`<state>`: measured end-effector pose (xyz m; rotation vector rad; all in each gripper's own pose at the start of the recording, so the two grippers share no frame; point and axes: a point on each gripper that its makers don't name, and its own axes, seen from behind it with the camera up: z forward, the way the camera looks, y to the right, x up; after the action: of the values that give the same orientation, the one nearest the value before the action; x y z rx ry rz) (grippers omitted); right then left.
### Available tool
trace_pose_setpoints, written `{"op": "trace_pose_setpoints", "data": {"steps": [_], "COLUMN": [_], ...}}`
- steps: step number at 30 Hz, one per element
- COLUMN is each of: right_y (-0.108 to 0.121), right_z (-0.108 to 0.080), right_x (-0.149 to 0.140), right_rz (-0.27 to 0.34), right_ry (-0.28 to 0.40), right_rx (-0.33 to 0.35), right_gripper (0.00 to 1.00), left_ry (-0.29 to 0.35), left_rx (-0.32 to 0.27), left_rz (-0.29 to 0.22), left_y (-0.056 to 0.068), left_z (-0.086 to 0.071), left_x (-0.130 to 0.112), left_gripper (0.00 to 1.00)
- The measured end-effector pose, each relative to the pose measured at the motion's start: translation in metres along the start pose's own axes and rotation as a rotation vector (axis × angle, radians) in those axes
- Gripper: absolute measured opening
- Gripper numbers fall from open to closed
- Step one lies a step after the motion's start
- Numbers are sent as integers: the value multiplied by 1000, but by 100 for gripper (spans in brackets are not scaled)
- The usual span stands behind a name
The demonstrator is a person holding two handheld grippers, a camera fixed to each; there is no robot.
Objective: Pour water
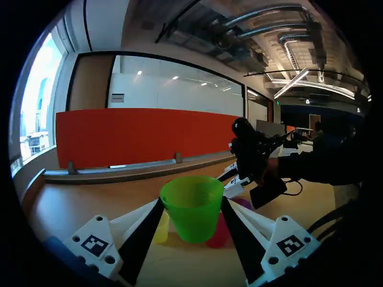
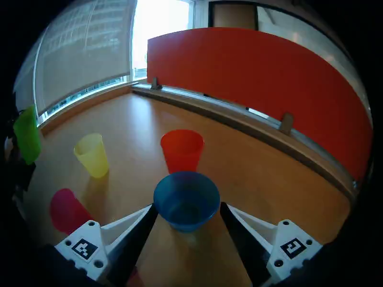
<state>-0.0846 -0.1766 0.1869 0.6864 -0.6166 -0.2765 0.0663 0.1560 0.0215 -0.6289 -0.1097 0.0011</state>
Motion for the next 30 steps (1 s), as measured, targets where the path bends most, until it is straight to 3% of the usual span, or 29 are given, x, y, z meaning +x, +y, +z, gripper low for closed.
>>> {"op": "trace_pose_setpoints", "data": {"steps": [12, 17, 30], "right_y": [-1, -2, -6], "right_z": [8, 11, 7], "right_x": [8, 6, 4], "right_rz": [-18, -27, -19], "right_ry": [2, -4, 29], "right_rx": [-3, -2, 13], "right_gripper": [100, 94, 91], "left_ry": [-4, -4, -12], "left_rx": [-1, 1, 3], "left_rz": [-12, -11, -11], "left_y": [-2, -2, -4], "left_z": [-2, -4, -4], "left_x": [-6, -6, -9], "left_gripper": [86, 86, 86]}}
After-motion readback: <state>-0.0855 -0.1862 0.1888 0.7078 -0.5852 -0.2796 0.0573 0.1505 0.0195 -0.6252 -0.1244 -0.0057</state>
